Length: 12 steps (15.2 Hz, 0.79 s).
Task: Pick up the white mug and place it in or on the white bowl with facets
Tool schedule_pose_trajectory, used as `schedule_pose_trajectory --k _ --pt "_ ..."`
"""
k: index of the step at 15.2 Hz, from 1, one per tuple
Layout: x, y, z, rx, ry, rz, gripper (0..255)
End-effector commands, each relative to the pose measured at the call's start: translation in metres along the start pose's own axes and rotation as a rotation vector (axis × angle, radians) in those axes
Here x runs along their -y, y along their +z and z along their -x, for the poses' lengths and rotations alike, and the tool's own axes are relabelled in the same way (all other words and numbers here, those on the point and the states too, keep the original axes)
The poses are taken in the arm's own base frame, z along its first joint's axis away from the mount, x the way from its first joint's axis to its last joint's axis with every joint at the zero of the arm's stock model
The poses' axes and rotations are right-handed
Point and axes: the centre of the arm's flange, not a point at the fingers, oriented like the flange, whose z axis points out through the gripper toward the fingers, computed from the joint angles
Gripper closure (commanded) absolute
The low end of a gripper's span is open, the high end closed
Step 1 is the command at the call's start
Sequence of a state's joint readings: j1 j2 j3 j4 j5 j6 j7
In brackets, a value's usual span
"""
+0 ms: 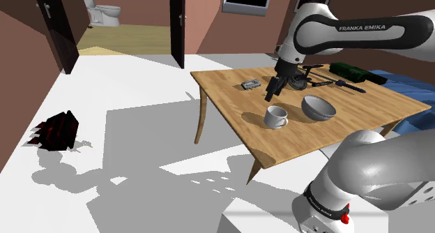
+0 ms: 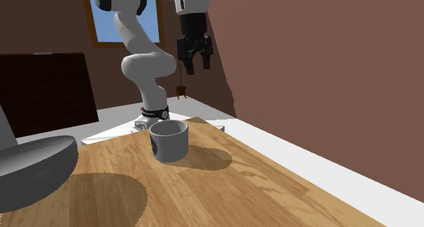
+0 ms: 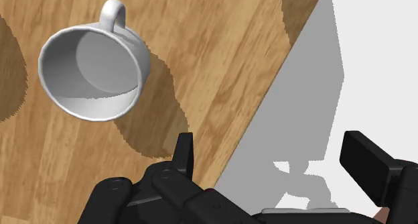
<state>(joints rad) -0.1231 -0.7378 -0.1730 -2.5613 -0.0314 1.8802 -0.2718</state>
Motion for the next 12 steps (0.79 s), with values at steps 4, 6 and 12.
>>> schedule_pose_trajectory --k 4,6,12 --pt "-0.058 0.029 0.003 -0.006 0.006 0.005 0" --pt "-0.081 0.042 0.005 -0.008 0.009 0.006 0" --pt "-0.149 0.08 0.012 -0.014 0.017 0.011 0"
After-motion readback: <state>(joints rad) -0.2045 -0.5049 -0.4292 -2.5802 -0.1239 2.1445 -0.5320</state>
